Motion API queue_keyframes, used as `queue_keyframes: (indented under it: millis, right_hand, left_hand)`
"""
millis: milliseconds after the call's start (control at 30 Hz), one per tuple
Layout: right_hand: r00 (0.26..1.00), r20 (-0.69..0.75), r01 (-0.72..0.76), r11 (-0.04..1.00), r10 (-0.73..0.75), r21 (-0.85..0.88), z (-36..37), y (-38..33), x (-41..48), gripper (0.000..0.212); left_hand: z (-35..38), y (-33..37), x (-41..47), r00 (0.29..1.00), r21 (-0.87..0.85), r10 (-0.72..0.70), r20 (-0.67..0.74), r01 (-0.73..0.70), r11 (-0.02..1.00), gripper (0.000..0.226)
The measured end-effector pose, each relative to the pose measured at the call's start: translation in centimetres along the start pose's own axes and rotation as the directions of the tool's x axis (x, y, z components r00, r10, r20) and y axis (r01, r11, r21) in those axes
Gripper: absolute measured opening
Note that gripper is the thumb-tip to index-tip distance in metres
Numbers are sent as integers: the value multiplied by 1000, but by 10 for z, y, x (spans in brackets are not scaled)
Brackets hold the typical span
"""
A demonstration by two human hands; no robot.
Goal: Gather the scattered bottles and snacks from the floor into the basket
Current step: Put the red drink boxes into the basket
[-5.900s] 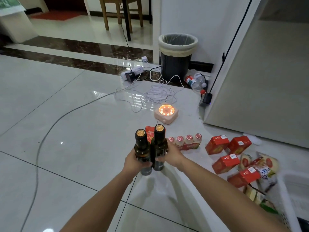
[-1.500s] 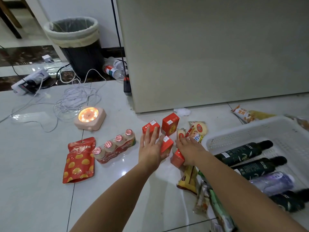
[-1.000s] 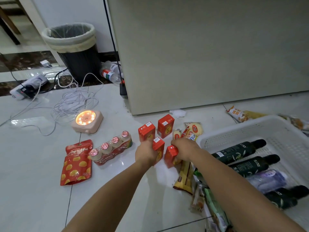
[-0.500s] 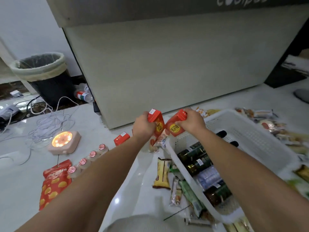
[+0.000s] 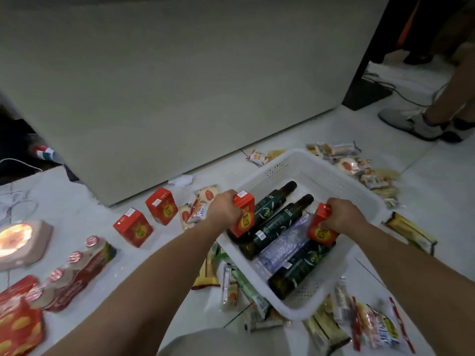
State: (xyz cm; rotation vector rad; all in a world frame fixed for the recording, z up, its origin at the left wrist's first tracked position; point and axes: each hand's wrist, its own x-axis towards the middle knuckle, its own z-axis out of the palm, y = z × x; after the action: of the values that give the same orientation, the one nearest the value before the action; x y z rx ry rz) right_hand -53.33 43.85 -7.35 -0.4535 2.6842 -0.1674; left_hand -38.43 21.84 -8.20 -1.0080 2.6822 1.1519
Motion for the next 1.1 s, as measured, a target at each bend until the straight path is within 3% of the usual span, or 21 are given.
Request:
queue_keyframes:
  millis: [267,333,433,533,633,700,867,1000,1100]
  right_hand:
    - [994,106,37,999,-33,-37,11,1,21,44]
    - [980,197,34,994,-13,-107,11,-1,25,53]
    - [964,265,22,986,23,-164,10,-11,26,84]
    - [980,195,74,977,-35,-198,8,-34,32,102]
    - [975,88,214,968,-204,-131,9,-77,30,98]
    - [947,31,321,939,-320,-120,11,-118,21,86]
    - [807,33,587,795,-590,-151,40,-227,-1,88]
    - [675,77,735,660,-734,-155,72,-293,-24,86]
    - [623,127,779,598,-771,-189,93,-321,-32,87]
  left_hand:
    - [4,-18,19,999,19,-41,-1,41,999,45]
    - [4,-22,19,1000,50,-17,-16,18,999,47]
    - [-1,-31,18,995,84,33,-93,-25,996,58]
    - [-18,-42,13,984,114,52,-172,-32,993,63]
    - [-45,-65,4,960,157,55,-274,-12,987,65]
    - [-65,-89,-5,944,220,40,-327,35,975,68]
    - [-109,-163,-42,903,237,-170,-395,279,931,79]
    - [-125,-216,-70,862,198,-321,-393,420,886,90]
    - [-127,-241,-81,848,190,-359,-391,456,870,93]
